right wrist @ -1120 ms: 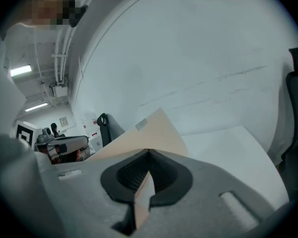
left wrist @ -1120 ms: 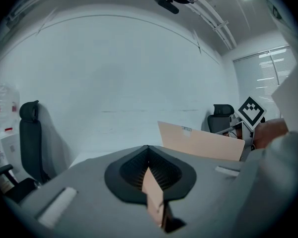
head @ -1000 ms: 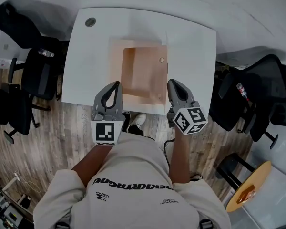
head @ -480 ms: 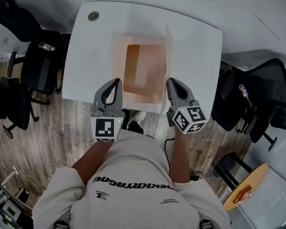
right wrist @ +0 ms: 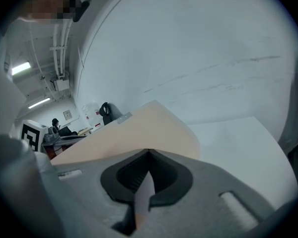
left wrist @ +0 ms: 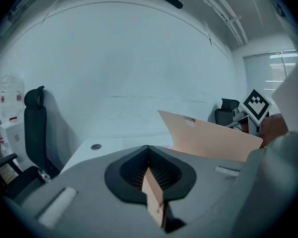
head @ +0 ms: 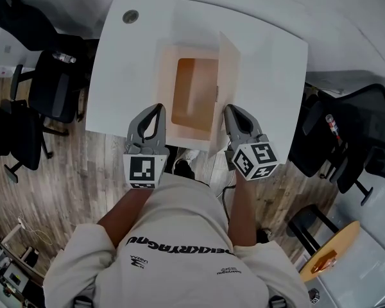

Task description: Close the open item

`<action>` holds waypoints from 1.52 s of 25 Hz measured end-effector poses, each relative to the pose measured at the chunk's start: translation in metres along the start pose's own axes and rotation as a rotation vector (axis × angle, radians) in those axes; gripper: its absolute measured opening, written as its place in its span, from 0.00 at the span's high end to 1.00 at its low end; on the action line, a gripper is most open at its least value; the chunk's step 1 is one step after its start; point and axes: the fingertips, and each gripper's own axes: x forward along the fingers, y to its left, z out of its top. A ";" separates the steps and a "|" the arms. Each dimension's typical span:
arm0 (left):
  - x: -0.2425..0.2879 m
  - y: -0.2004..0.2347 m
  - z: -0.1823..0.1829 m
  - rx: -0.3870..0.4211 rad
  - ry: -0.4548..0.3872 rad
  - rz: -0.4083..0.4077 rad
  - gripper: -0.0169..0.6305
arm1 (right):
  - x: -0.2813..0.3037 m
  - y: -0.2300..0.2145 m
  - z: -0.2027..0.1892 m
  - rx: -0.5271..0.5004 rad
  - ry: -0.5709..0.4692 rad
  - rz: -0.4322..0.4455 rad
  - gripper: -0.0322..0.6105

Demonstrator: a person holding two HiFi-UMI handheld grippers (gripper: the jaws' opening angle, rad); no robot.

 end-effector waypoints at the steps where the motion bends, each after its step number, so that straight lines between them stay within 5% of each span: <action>1: 0.001 0.002 -0.003 -0.003 0.007 0.001 0.97 | 0.002 0.000 -0.001 -0.001 0.006 0.000 0.95; 38: 0.042 0.054 -0.090 -0.109 0.225 0.010 0.97 | 0.059 0.021 -0.045 0.029 0.152 0.040 0.95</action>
